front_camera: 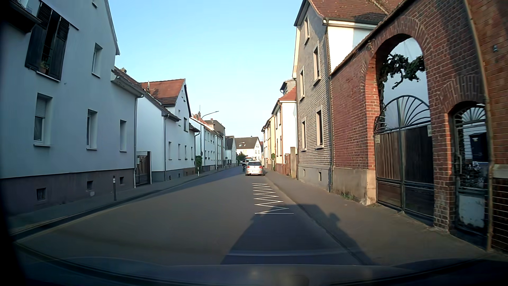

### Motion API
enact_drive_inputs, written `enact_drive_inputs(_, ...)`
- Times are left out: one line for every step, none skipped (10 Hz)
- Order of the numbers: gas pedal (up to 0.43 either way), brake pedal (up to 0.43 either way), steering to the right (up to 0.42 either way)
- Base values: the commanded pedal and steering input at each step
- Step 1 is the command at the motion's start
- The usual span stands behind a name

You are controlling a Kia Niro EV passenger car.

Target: Follow the waypoints while adhering to traffic rules and regulations

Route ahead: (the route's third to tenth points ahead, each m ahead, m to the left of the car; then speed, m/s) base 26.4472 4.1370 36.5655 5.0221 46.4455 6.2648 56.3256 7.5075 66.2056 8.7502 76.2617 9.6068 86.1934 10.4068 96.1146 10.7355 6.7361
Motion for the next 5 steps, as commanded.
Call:
enact_drive_inputs(0.000, 0.159, -0.051)
enact_drive_inputs(0.000, 0.159, -0.049)
enact_drive_inputs(0.000, 0.165, -0.044)
enact_drive_inputs(0.000, 0.159, -0.040)
enact_drive_inputs(0.000, 0.165, -0.034)
